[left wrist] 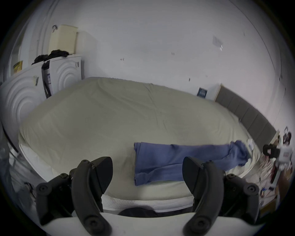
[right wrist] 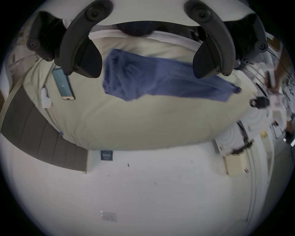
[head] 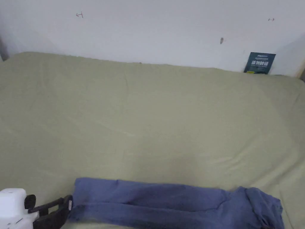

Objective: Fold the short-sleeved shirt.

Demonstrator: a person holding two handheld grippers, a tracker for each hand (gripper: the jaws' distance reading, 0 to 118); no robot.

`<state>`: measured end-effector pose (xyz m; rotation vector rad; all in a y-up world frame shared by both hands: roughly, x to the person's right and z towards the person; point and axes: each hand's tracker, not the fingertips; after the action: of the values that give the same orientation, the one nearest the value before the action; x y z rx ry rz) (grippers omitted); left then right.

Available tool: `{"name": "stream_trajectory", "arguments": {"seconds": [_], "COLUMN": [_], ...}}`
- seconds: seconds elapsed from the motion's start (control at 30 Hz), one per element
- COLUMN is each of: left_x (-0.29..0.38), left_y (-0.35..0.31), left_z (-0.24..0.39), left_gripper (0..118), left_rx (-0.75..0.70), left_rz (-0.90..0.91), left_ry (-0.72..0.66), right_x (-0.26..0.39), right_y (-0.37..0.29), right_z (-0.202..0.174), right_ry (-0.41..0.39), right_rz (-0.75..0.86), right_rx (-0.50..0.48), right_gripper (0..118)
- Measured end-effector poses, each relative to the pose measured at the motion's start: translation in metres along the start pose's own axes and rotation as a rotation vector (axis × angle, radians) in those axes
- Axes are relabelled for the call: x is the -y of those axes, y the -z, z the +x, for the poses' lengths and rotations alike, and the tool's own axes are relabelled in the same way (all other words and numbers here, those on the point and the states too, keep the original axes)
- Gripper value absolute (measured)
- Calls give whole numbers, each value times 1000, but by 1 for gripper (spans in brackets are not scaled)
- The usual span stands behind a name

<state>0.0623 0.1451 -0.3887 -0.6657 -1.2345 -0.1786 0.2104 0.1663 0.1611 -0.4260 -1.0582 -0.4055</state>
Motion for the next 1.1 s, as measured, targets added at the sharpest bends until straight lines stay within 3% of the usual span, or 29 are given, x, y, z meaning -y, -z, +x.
{"name": "stream_trajectory", "arguments": {"seconds": [0.03,0.07,0.1,0.13,0.17,0.23,0.37,0.43,0.47,0.5,0.53,0.57,0.6,0.67,0.77,0.87,0.9,1.0,1.1], "left_x": [1,3,1,1,1,2,-2,-3,-1,4,10,16,20,30,42,45,45,46,49], "left_y": [-4,-7,-8,-7,-3,5,27,43,52,67,80,95,106,134,163,185,202,228,243], "left_z": [-3,-8,-10,-16,-22,-35,-62,-89,-102,-123,-140,-153,-160,-176,-162,-142,-148,-129,-121], "left_gripper": [92,87,73,32,0,0,0,0,6,25,69,97,106,106,106,104,102,76,16], "left_rx": [-7,-14,8,31,24,0,99,226,314,428,527,608,671,717,710,942,942,989,910], "left_rz": [13,22,27,10,-4,-59,-117,-162,-180,-205,-205,-247,-271,-348,-438,-452,-499,-528,-517], "left_ry": [-28,-51,-74,-90,-93,-109,-187,-333,-422,-531,-628,-713,-783,-884,-837,-911,-900,-825,-746], "right_x": [-2,-4,-5,-7,-9,-12,-17,-18,-18,-18,-18,-18,-18,-20,-26,-31,-33,-38,-42], "right_y": [-7,-12,-15,-17,-18,-19,-17,-14,-14,-14,-13,-12,-11,-11,-10,-9,-8,-6,-4], "right_z": [-5,-10,-13,-19,-23,-27,-36,-38,-39,-41,-43,-46,-48,-52,-60,-66,-68,-73,-79], "right_ry": [33,67,94,112,105,105,118,126,135,143,146,149,150,153,147,144,144,143,148], "right_rz": [19,28,42,59,58,73,74,65,59,56,53,47,42,30,22,18,17,13,8], "right_rx": [-54,-96,-117,-105,-90,-77,-94,-89,-89,-87,-84,-78,-72,-63,-43,-26,-20,-7,3], "right_gripper": [111,99,73,29,8,7,7,7,7,7,7,7,7,7,7,7,7,7,7]}}
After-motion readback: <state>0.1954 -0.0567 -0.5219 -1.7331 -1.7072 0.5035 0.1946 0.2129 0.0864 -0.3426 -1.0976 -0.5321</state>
